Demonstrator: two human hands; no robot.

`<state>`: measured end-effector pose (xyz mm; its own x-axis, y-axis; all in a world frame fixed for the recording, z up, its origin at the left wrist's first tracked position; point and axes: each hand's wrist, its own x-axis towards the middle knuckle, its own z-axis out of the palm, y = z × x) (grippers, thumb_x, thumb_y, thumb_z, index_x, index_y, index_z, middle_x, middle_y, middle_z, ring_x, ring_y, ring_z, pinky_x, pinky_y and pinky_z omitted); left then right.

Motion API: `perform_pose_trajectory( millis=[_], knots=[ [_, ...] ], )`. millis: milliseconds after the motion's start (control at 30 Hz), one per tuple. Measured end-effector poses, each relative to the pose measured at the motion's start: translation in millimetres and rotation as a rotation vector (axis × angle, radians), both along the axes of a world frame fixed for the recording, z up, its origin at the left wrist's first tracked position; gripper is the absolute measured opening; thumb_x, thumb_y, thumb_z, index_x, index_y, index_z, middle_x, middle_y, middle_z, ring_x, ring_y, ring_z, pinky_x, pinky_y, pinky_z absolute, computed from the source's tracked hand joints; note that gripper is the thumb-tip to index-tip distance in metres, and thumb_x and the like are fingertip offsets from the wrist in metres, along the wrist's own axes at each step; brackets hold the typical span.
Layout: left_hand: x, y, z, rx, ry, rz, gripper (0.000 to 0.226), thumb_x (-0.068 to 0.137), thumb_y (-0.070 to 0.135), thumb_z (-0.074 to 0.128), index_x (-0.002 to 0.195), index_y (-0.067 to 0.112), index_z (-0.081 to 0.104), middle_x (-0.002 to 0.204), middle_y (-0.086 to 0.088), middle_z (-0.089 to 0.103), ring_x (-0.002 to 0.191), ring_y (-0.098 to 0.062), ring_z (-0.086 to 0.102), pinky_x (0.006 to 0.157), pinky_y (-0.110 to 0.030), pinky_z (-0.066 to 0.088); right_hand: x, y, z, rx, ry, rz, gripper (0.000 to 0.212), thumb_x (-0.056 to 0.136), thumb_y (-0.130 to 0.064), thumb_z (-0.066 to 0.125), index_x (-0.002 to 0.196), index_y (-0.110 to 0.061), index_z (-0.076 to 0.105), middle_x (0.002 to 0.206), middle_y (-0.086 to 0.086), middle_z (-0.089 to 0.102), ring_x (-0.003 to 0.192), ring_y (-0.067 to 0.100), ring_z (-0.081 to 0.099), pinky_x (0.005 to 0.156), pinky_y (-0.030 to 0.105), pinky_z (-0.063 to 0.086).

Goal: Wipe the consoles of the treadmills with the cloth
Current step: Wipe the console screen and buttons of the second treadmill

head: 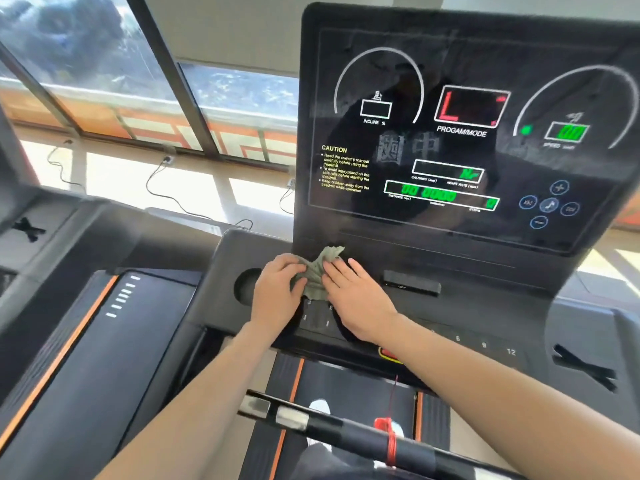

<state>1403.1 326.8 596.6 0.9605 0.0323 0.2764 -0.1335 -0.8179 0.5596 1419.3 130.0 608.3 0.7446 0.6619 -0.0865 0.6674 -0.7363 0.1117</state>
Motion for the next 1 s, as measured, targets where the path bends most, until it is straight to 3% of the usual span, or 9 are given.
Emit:
perform_pose_trajectory(
  millis=[67,133,200,300,400,467,567,833,1000],
  knots=[
    [-17.0,1.2,-5.0,0.007,0.005,-0.017,0.019,0.08,0.014,0.082,0.099,0.017,0.079,0.108,0.009,0.069,0.096,-0.014,0.057,0.09,-0.017,0.039,-13.6,-2.8,-3.6,0.043,0.037,0.006,0.045,0.097,-0.036,0.053,0.133,-0.008,0.057,0.147,0.014,0.049,0.141,0.031,0.039,0.119,0.043,0.029],
    [-28.4,1.1,-5.0,-0.013,0.036,-0.076,0.021,0.079,0.015,0.083,0.1,0.019,0.08,0.107,0.01,0.072,0.095,-0.013,0.058,0.091,-0.02,0.043,-24.2,-5.8,-5.9,0.127,0.04,-0.026,0.044,0.099,-0.034,0.048,0.132,-0.006,0.055,0.143,0.015,0.053,0.139,0.031,0.042,0.118,0.041,0.032],
    [-35.3,1.7,-0.1,-0.085,0.07,-0.104,0.026,0.082,0.008,0.078,0.106,0.02,0.078,0.111,0.011,0.073,0.102,-0.01,0.063,0.095,-0.021,0.047,-32.3,-2.2,-3.4,0.206,0.071,-0.048,0.053,0.1,-0.034,0.046,0.145,-0.008,0.04,0.15,0.018,0.045,0.142,0.036,0.038,0.118,0.044,0.032],
    [-46.0,8.2,5.7,-0.215,0.042,0.075,0.036,0.081,-0.007,0.065,0.102,0.02,0.074,0.109,0.011,0.071,0.101,-0.009,0.065,0.091,-0.025,0.052,-32.8,13.0,0.0,0.216,0.154,-0.039,0.065,0.102,-0.043,0.039,0.158,-0.034,0.008,0.165,0.016,0.018,0.149,0.041,0.019,0.12,0.052,0.024],
    [-55.1,13.5,6.2,-0.109,0.011,0.236,0.031,0.078,0.0,0.072,0.104,0.019,0.071,0.105,0.007,0.065,0.097,-0.017,0.058,0.085,-0.038,0.052,-15.5,25.3,-6.1,0.151,0.108,0.001,0.059,0.1,-0.054,0.022,0.157,-0.039,0.019,0.166,0.013,0.015,0.153,0.035,0.01,0.123,0.052,0.012],
    [-58.6,10.7,3.3,-0.063,0.074,0.217,0.036,0.08,0.011,0.078,0.115,0.017,0.071,0.108,0.003,0.064,0.102,-0.02,0.057,0.089,-0.038,0.051,-2.6,24.6,-7.2,0.087,0.053,0.0,0.059,0.102,-0.054,0.02,0.157,-0.033,0.024,0.166,0.009,0.016,0.154,0.029,0.008,0.123,0.051,0.006],
    [-60.7,5.0,-2.8,-0.073,0.196,0.226,0.046,0.084,0.021,0.078,0.128,0.012,0.068,0.114,-0.002,0.065,0.108,-0.024,0.059,0.095,-0.038,0.049,8.5,7.0,-0.3,0.021,-0.028,-0.032,0.062,0.104,-0.053,0.017,0.159,-0.023,0.019,0.167,0.006,0.007,0.155,0.024,0.002,0.123,0.05,-0.001],
    [-64.5,-1.3,-9.4,-0.068,0.275,0.306,0.046,0.092,0.028,0.073,0.135,0.013,0.065,0.114,-0.003,0.064,0.104,-0.026,0.056,0.089,-0.04,0.05,-29.3,-52.8,-3.8,0.031,-0.002,-0.154,0.069,0.1,-0.054,0.022,0.155,-0.014,0.034,0.165,0.015,0.016,0.153,0.031,0.012,0.123,0.053,0.011],
    [-71.0,-4.3,-10.3,-0.032,0.249,0.304,0.046,0.094,0.027,0.07,0.137,0.011,0.062,0.116,-0.004,0.063,0.101,-0.026,0.053,0.088,-0.044,0.051,0.2,8.7,0.8,0.029,-0.003,-0.022,0.066,0.103,-0.056,0.023,0.158,-0.021,0.026,0.166,0.012,0.008,0.154,0.031,0.002,0.122,0.056,-0.001]
  ],
)
